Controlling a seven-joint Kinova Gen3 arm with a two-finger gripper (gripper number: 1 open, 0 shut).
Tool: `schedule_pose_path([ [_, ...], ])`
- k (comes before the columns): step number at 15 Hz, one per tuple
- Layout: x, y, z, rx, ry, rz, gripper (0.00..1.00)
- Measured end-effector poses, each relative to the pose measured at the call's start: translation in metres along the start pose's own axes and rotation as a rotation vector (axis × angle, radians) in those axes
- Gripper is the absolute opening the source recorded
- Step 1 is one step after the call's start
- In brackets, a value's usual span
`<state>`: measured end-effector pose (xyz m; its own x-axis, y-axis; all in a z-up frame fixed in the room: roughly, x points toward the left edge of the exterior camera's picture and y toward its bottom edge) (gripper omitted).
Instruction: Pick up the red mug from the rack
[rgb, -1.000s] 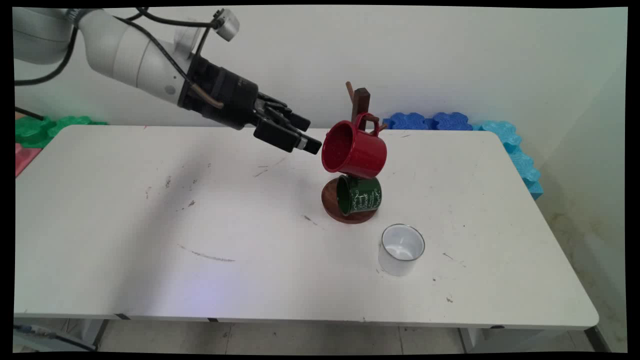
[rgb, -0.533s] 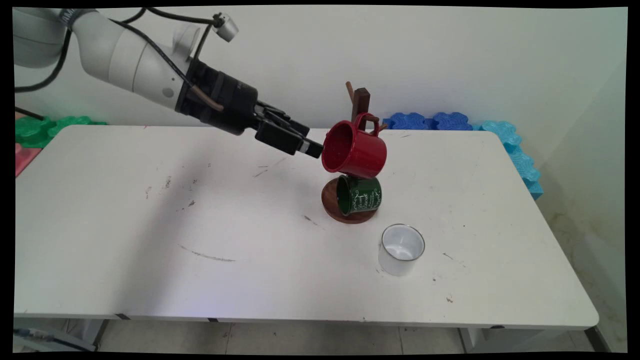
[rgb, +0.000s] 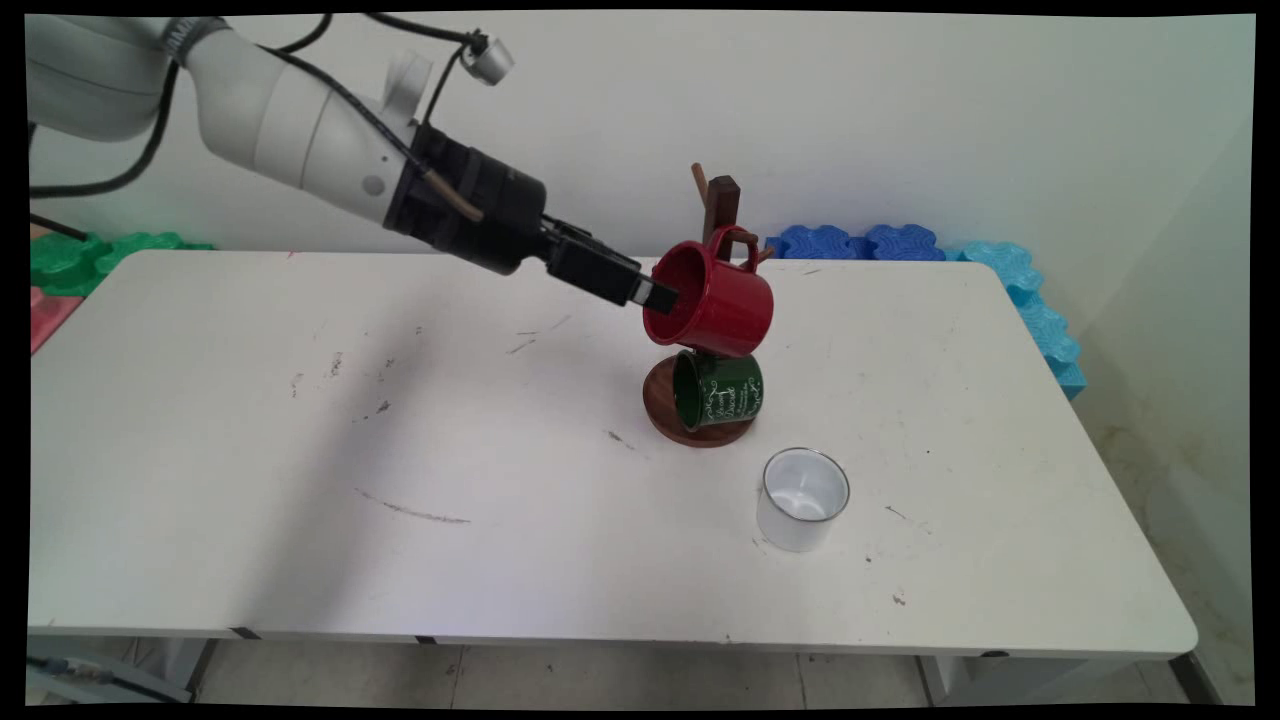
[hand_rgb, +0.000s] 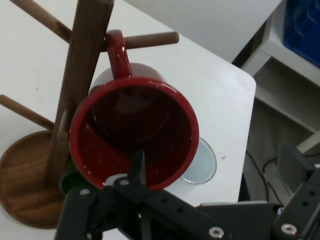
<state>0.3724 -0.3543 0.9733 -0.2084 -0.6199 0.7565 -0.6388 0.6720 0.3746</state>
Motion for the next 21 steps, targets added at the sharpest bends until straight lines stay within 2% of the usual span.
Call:
schedule_pose_path([
  [10, 0.010, 0.007, 0.031, -0.016, 0.009, -0.167, 1.00],
  [21, 0.016, 0.005, 0.051, -0.028, 0.013, -0.262, 1.00],
])
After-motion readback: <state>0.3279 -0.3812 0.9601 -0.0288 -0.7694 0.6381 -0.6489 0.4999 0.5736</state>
